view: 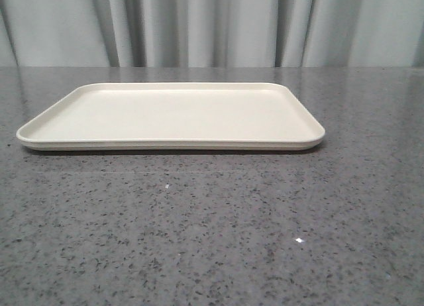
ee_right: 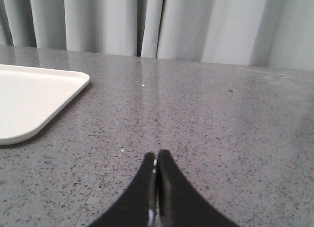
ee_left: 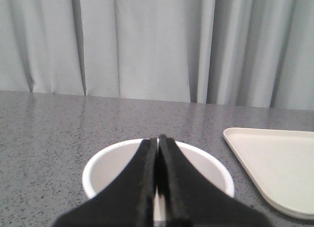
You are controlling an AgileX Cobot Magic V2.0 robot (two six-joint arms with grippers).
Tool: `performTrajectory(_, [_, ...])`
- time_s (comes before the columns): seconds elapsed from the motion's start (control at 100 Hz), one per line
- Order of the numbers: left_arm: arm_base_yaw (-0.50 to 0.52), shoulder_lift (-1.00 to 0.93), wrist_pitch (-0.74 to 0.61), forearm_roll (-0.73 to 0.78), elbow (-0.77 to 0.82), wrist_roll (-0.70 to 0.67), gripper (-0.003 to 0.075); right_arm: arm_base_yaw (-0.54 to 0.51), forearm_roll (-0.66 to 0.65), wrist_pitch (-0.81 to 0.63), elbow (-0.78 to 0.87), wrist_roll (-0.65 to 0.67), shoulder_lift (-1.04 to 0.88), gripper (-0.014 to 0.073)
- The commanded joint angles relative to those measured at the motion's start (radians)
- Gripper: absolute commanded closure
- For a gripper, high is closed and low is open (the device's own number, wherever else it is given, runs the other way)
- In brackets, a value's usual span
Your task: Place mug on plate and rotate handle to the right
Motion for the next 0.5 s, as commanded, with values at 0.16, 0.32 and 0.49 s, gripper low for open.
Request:
performTrajectory(0.16, [-0.005, -0.029, -0.101, 0.000, 0.009, 0.001, 0.0740, 0.005, -0.004, -0.081, 0.000, -0.005, -0.009, 0.0662])
performTrajectory(0.32, [-0.005, -0.029, -0.126, 0.000, 0.009, 0.001, 0.0741, 0.005, -0.004, -0.096, 0.000, -0.005, -0.009, 0.0662])
performTrajectory(0.49, [-0.005, -0.029, -0.139, -0.004, 0.009, -0.006, 0.0740, 0.005, -0.003, -0.113, 0.000, -0.005, -0.009, 0.0662])
